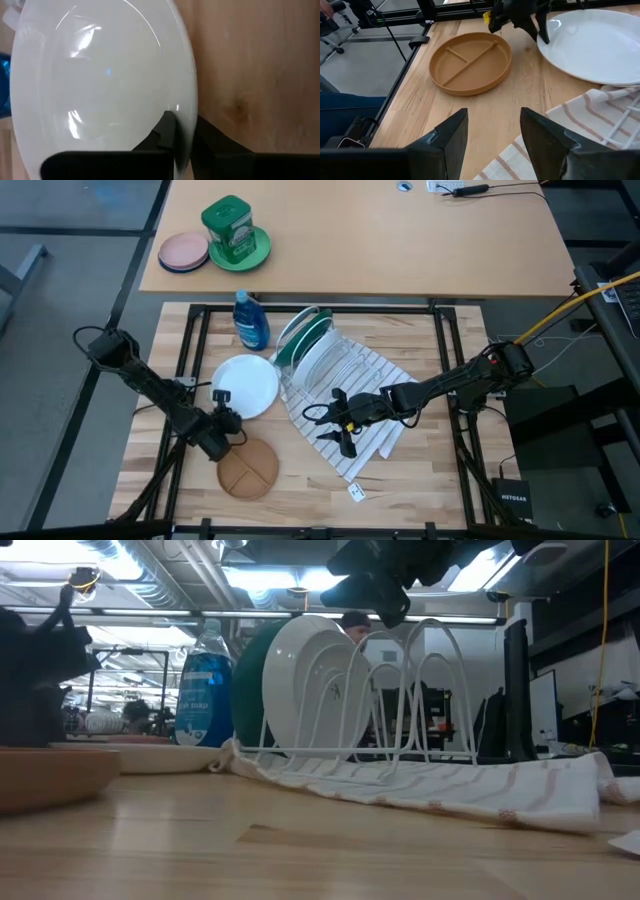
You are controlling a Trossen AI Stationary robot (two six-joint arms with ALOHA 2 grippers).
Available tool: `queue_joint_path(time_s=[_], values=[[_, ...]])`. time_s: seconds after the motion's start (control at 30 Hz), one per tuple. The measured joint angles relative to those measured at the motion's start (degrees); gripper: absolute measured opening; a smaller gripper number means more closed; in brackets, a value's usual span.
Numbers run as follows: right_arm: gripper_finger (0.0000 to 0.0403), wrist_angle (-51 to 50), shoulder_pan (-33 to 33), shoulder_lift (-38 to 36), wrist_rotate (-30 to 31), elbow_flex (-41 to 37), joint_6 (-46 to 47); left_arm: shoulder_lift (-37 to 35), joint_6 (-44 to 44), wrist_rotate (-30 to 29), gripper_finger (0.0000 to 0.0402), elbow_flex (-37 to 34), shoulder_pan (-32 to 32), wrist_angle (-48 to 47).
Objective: Sort dishes
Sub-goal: Put the white plate into the white dish rack
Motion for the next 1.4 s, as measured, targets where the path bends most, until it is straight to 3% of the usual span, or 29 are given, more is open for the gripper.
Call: queue_joint_path(time_s=[0.37, 0.8, 1.4], values=[[0.0183, 1.8, 0.0, 0.0, 0.0, 0.1, 0.0, -0.7, -7.6, 2.7, 0.001, 9.7, 0.0, -8.4], [0.0183, 3.4, 0.0, 0.0, 0.0, 0.1, -1.7, -1.9, -9.8, 3.5, 0.0, 22.1, 0.0, -12.3], [0.0183, 3.2, 0.0, -1.4, -3.1, 0.2, -8.8, -19.0, -19.2, 3.5, 0.0001, 26.0, 0.0, -8.0]])
